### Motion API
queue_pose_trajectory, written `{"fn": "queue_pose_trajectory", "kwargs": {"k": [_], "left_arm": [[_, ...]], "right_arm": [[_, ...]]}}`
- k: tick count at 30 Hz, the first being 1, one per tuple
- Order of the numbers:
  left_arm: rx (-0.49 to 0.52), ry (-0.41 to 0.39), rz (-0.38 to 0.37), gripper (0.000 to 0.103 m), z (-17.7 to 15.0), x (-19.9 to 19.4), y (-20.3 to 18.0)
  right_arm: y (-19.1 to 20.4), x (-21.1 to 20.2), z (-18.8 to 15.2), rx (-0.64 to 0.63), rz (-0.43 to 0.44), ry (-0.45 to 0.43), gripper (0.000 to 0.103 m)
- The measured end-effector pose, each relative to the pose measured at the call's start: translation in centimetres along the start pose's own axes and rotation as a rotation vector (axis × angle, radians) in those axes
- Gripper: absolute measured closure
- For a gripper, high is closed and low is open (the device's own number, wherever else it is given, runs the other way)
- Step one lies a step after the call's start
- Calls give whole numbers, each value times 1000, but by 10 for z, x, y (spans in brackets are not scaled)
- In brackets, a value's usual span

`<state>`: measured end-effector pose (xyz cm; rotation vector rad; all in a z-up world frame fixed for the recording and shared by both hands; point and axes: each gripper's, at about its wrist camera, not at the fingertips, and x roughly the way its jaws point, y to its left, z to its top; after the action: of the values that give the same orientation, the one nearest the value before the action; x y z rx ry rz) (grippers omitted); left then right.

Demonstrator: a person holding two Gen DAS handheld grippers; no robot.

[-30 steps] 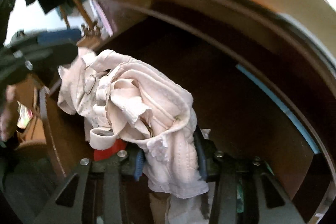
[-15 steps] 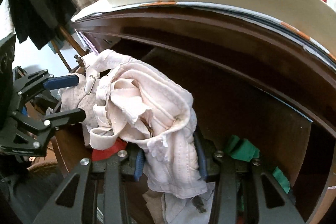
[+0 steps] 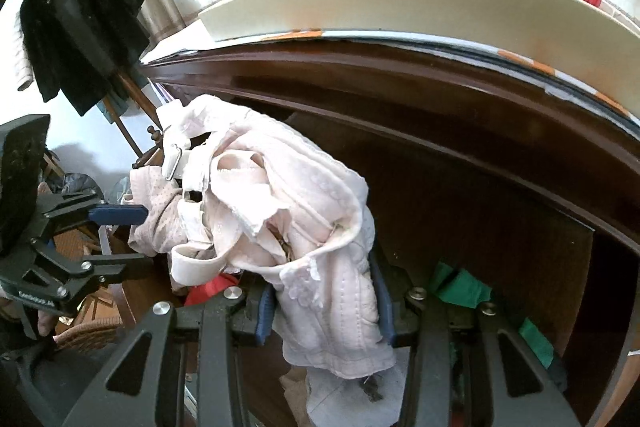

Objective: Take underwear out of drawer
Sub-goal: 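Grasp the pink bra with the right tool while the left tool grasps a white garment, then grasp the beige underwear with the left tool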

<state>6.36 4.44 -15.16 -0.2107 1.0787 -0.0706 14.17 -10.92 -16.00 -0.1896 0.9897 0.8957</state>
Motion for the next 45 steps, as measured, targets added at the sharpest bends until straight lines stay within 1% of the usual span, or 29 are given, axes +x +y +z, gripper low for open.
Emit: {"fn": "queue_pose_trajectory", "kwargs": {"k": [3,5,9,14,16,19,20,24,26,28,30,32,33,35,36,38,39,41,45], "left_arm": [[19,-9,20,35,-2,-8,-6],[31,-2,43,35,-3,-7,-9],[13,23,72,35,-5,-1,-1],[37,-11,131,35,-5,-9,-6],[39,-13,154,35,-5,-10,-4],[22,0,139,35,-2,-4,-1],[26,4,134,33,-1,-1,-2],[19,23,119,31,6,14,-2],[15,34,125,31,10,20,-3],[36,25,120,31,15,21,-6],[47,37,136,31,18,27,-7],[66,32,138,32,18,30,-8],[80,29,153,33,18,31,-9],[90,18,170,55,16,32,-10],[90,10,166,58,16,32,-8],[75,-3,150,72,14,31,-5],[80,-13,149,73,13,30,-5],[86,-38,144,81,10,27,-8],[96,-93,122,87,6,19,-10]], "right_arm": [[-3,-1,-1,5,6,-6,59],[-6,-4,-4,12,14,-10,59],[-12,-8,-6,22,32,-19,59],[-23,-13,-8,37,53,-25,59],[-26,-14,-8,47,61,-26,59],[-29,-16,-9,50,66,-31,59],[-31,-16,-10,50,66,-34,58],[-37,-19,-12,54,71,-40,58],[-39,-20,-12,58,73,-40,58],[-41,-20,-13,62,75,-38,58],[-43,-21,-14,65,76,-36,58],[-40,-21,-14,67,75,-36,58],[-40,-22,-13,69,76,-38,58],[-40,-22,-13,72,76,-36,58],[-39,-22,-13,73,76,-36,58],[-38,-23,-13,76,76,-40,58],[-38,-24,-13,77,75,-42,58],[-38,-25,-14,80,75,-47,58],[-36,-30,-17,70,75,-77,58]]}}
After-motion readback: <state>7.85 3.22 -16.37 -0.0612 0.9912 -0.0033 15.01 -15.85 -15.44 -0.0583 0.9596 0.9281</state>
